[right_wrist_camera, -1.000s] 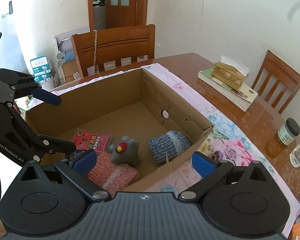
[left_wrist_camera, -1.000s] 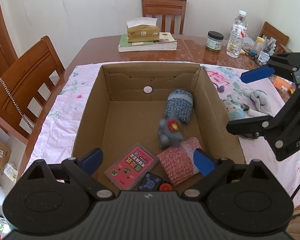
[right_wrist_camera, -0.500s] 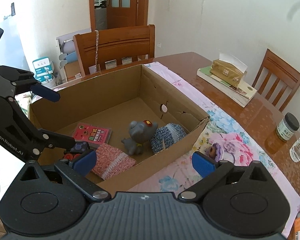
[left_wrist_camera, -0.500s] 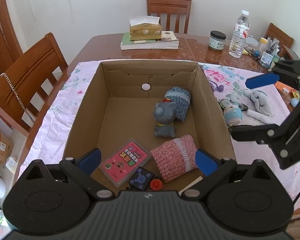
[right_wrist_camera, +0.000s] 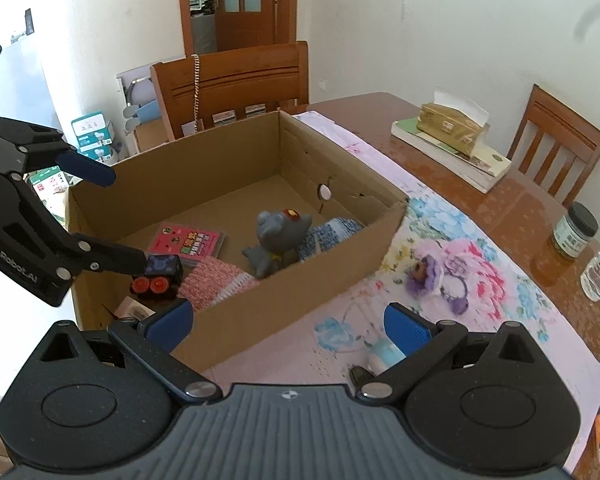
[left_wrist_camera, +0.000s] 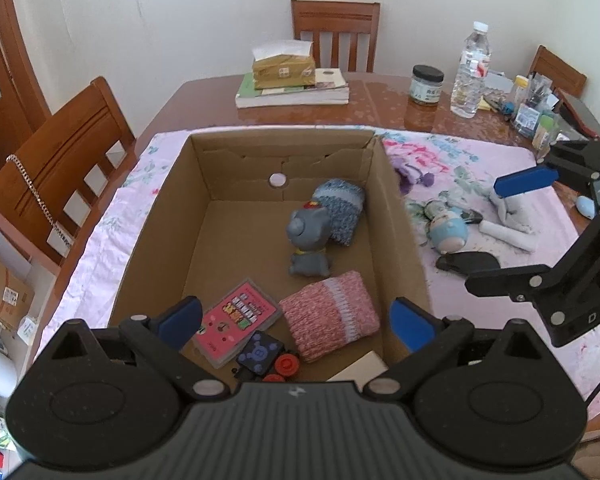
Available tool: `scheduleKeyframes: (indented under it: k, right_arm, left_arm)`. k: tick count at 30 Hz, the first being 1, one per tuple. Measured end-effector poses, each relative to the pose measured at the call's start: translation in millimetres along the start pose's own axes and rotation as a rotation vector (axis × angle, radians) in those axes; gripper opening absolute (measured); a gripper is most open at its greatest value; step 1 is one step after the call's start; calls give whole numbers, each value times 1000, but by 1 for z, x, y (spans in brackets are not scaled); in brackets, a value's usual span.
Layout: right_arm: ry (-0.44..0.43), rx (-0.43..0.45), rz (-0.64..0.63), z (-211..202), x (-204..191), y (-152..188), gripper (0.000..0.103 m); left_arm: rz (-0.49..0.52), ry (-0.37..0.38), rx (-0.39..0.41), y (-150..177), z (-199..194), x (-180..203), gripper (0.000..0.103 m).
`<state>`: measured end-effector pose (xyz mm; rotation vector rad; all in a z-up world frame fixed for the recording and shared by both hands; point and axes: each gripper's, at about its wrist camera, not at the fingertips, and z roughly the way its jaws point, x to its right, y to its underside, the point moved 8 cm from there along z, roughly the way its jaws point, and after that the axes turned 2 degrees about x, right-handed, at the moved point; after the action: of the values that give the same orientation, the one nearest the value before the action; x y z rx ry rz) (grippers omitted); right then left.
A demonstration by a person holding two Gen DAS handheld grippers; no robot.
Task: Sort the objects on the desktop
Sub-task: 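Withdraw both tools from the box back over the cloth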
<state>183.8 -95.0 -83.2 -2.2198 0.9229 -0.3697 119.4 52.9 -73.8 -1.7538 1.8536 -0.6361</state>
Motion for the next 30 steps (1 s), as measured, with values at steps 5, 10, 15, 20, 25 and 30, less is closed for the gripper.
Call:
scheduleKeyframes:
  k: [5,10,15,20,25,30]
  right_arm:
    - [26,1,12,-7,11,10,103]
    - [49,-7,34,-13,25,22,103]
    - [71,-22,72,-16,41,38,103]
    - [72,-31,113,-19,49,54,103]
    - [76,-32,131,-24,52,67,103]
    - [84,-31,145,-30,58,78,103]
  left_arm:
    - [9,15,20,-6,-8,13,100]
    - [26,31,33,-8,-14,26,100]
    - [36,52,40,-8,-19,39,100]
    - [50,64,50,-10,-24,54,100]
    - [65,82,56,-14,-26,74,100]
    - [81,109,61,-18,-27,96,100]
